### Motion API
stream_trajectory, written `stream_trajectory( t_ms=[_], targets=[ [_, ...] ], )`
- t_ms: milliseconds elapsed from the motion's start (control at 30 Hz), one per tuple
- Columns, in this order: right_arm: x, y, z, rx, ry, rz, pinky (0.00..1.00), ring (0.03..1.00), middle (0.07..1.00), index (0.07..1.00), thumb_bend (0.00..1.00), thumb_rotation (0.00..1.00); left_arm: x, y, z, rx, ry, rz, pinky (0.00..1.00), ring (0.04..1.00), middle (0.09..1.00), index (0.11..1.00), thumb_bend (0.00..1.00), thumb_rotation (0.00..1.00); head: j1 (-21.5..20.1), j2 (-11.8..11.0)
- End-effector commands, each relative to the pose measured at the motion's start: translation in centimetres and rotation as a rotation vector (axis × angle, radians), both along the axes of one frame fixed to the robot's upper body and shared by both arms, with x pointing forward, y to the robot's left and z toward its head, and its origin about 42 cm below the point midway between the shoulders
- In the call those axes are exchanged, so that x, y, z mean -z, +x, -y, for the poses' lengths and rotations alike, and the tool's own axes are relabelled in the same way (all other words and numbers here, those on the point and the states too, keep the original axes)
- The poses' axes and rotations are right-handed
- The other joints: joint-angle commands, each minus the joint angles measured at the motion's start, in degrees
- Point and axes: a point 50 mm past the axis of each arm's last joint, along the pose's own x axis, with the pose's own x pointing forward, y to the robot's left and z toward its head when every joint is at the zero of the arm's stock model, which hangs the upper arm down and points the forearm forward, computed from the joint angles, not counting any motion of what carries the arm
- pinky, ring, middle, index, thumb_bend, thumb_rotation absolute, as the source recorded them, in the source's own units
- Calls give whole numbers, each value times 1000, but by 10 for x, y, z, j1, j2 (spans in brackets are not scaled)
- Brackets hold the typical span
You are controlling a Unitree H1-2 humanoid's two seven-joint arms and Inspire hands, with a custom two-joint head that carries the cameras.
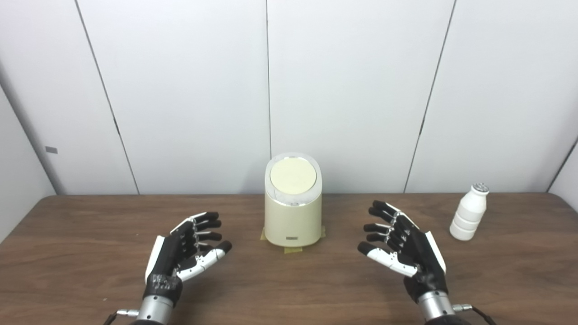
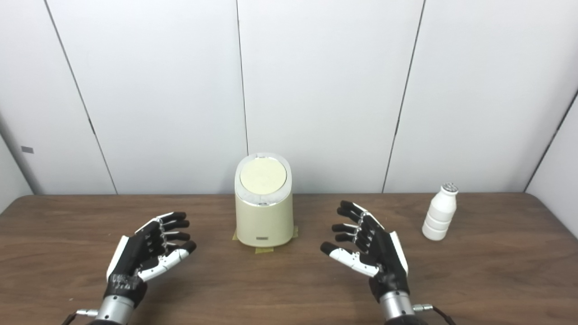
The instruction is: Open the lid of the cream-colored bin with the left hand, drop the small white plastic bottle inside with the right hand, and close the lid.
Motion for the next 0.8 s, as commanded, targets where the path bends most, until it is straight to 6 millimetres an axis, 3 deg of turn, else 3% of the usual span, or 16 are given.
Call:
stream_trajectory(
  t_ms=[0,567,700,767],
  targets=[
    [-19,6,-4,-15,0,77,595,656,787,779,855,229,-20,10,3,15,3,83,513,641,718,740,696,115,0,0],
    [-18,7,-3,-18,-1,74,602,657,786,780,855,233,-23,11,10,-9,-41,80,533,661,722,753,660,117,-1,-3],
    [-16,8,-2,-20,-1,70,595,653,789,781,849,225,-37,17,24,-11,-44,126,613,763,809,870,716,254,3,-7],
    [-16,9,-2,-20,-2,72,577,646,789,781,848,229,-50,26,29,-8,-5,159,651,799,837,863,736,308,1,-9]
  ],
)
